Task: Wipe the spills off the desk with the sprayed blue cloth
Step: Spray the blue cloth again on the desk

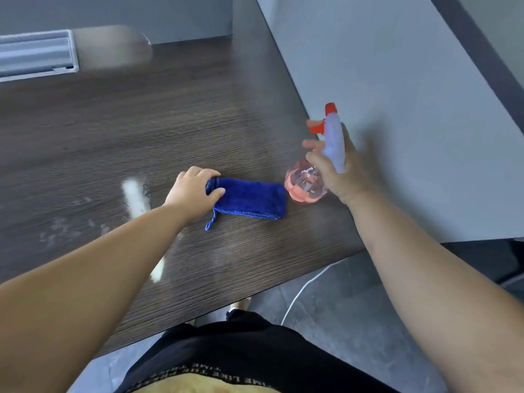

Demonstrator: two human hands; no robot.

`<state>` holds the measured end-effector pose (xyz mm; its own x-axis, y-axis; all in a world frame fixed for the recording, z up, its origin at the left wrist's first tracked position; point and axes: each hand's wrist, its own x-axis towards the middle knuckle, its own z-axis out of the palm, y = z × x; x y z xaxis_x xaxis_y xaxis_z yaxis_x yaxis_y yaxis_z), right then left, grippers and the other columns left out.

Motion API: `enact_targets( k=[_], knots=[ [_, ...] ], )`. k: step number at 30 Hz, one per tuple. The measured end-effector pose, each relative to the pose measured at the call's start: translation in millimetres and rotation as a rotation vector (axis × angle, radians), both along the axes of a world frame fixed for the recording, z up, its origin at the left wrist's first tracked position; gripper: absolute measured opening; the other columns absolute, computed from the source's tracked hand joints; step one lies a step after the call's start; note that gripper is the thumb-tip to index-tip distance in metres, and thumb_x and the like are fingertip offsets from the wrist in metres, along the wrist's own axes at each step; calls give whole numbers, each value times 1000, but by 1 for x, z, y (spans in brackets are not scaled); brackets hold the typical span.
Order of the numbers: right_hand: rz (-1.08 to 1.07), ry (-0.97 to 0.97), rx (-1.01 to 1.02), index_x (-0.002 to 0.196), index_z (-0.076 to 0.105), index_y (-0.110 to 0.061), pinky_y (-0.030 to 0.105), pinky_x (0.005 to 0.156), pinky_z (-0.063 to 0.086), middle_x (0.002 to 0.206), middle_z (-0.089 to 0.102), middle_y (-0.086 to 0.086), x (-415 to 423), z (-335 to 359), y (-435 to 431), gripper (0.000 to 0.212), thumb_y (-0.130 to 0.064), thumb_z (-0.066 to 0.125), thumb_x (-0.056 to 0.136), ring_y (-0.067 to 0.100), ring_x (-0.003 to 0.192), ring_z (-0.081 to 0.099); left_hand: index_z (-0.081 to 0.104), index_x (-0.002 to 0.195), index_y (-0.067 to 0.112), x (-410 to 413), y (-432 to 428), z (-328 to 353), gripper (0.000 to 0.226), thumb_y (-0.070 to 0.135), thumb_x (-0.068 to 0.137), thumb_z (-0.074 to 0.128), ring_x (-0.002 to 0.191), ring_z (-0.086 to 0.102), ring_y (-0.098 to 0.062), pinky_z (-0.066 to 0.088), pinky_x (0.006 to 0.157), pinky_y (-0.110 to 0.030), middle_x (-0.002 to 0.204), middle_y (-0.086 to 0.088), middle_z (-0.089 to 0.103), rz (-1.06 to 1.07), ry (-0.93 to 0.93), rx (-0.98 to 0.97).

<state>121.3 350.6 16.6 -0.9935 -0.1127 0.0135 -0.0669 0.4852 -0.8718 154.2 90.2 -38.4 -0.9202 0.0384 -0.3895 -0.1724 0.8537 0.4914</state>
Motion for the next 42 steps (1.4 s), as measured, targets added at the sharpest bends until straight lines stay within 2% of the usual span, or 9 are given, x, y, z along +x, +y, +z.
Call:
enact_targets(
  k=[2, 6, 10, 15, 18, 26, 33, 38, 42],
  knots=[
    [67, -77, -27, 135, 33, -33, 36, 88, 50, 119, 50, -9, 11, 3, 1, 63, -11, 52, 80, 29, 95, 61, 43, 138, 20, 6, -3, 2, 51, 26, 90, 59, 132, 32, -27, 25, 109, -34, 142, -4, 39, 26, 26, 26],
    [249, -271, 75, 129, 34, -58, 36, 96, 45, 121, 56, -12, 31, 16, -4, 70, -16, 53, 76, 10, 106, 57, 43, 137, 20, 23, -10, 2, 57, 19, 85, 66, 131, 31, -27, 29, 107, -33, 145, 2, 35, -17, 152, 29],
    [336, -503, 78, 111, 43, -70, 31, 76, 52, 117, 59, -11, 56, 19, -25, 48, -32, 58, 85, 14, 71, 65, 39, 143, 22, 39, -17, -7, 58, 21, 89, 61, 134, 26, -26, 32, 108, -37, 151, 7, 29, -173, 181, 2],
    [346, -699, 210, 129, 46, -47, 22, 72, 48, 117, 56, -16, 66, 6, -54, 42, -35, 56, 90, 10, 62, 63, -2, 150, 37, 50, -31, -12, 88, 56, 85, 55, 145, -4, -27, 14, 112, -62, 158, 8, -8, -267, 52, -307],
    [295, -753, 320, 130, 48, -39, 27, 78, 49, 110, 56, -7, 70, -4, -67, 43, -39, 54, 87, 15, 62, 66, -15, 147, 40, 48, -31, -8, 110, 75, 70, 57, 144, -16, -29, 9, 106, -69, 156, 5, -20, -110, -158, -382],
    [33, -819, 324, 119, 57, -25, 33, 79, 52, 77, 57, -1, 68, -13, -76, 36, -31, 54, 84, 15, 52, 62, -16, 142, 51, 36, -13, 5, 112, 53, 73, 73, 144, -10, -32, 20, 107, -66, 156, 2, -20, -216, -108, -343],
    [18, -869, 312, 109, 58, -18, 28, 69, 54, 85, 60, -1, 65, -10, -85, 27, -30, 58, 84, 15, 54, 63, -18, 138, 58, 38, -12, 4, 106, 43, 81, 70, 144, -5, -36, 23, 105, -67, 154, 4, -27, -242, -164, -292],
    [-43, -889, 260, 123, 52, -33, 34, 76, 56, 84, 60, 4, 68, -16, -81, 41, -30, 56, 82, 18, 54, 62, -9, 145, 49, 32, -10, 5, 98, 46, 83, 67, 143, -10, -36, 22, 104, -69, 158, 4, -9, -260, -245, -318],
    [-117, -901, 252, 120, 54, -24, 31, 68, 55, 86, 65, 3, 67, -16, -65, 39, -33, 58, 81, 17, 50, 63, -6, 146, 48, 26, -5, 9, 103, 43, 79, 72, 143, -8, -37, 24, 104, -69, 157, 4, -4, -238, -286, -310]
  ],
)
